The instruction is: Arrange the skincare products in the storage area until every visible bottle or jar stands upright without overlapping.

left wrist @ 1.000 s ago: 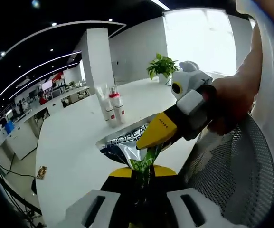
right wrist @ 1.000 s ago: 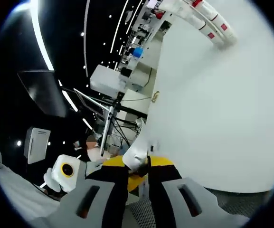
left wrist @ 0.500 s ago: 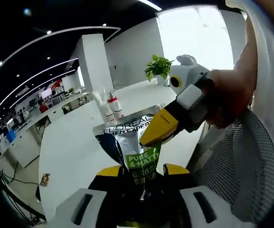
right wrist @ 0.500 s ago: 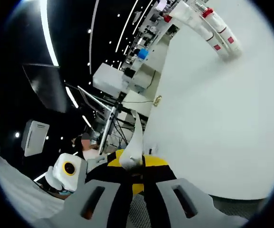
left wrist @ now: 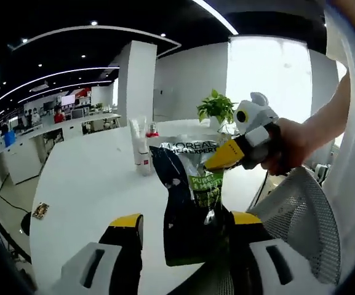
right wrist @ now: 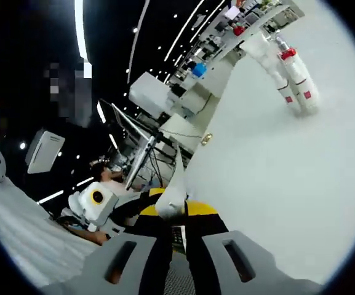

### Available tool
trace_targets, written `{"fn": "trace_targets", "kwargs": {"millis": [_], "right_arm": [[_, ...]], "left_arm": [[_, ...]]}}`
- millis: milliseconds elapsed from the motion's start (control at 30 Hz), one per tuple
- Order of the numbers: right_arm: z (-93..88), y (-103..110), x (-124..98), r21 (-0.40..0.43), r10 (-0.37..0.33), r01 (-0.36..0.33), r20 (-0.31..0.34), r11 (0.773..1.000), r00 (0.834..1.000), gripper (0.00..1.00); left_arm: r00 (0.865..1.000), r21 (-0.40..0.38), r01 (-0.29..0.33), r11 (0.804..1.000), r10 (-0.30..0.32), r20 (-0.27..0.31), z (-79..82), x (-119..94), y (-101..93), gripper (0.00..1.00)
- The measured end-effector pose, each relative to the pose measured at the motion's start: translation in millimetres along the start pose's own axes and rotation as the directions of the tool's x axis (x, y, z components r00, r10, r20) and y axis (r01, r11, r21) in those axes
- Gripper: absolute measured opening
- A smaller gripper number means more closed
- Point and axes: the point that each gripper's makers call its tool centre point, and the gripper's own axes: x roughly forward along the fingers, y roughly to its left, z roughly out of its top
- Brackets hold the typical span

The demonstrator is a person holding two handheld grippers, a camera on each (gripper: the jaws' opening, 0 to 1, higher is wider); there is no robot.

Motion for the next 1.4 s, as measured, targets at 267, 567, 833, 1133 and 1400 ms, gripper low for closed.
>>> {"fn": "trace_targets", "kwargs": {"millis": [267, 567, 833, 1133, 1400], "right_arm": [[-18.9, 27.8, -1.0, -0.262, 0.077, -0.146, -0.257, 0.954, 0.963, 0.05], [-36.5, 39.3, 5.3, -0.474, 0.092, -0.326, -0.451, 0.818, 0.888, 0.04], [-41.7, 34.9, 10.5, -0.556, 0.075, -0.346, -0.451, 0.756, 0.889, 0.05], [-50.6, 17.2, 9.2, -0.577, -0.012, -0.252, -0.414, 0.777, 0.91, 0.07], [-40.1, -4.9, 2.8, -0.521, -0.056, -0.117, -0.304, 0.846, 0.951, 0.27]], "left_arm": [[0.992, 0.024, 0.127, 0.992, -0.127, -0.023, -5.9, 0.1, -28.0, 0.63], [0.987, 0.157, 0.153, 0.976, -0.16, 0.03, 5.8, -8.3, -35.6, 0.35], [0.984, 0.146, 0.176, 0.974, -0.171, -0.044, -9.1, -5.0, -34.5, 0.22], [0.977, 0.281, 0.201, 0.938, -0.17, -0.133, -25.5, -5.4, -37.3, 0.01], [0.989, 0.209, 0.132, 0.969, -0.113, -0.099, -16.3, -5.1, -19.7, 0.0]]}}
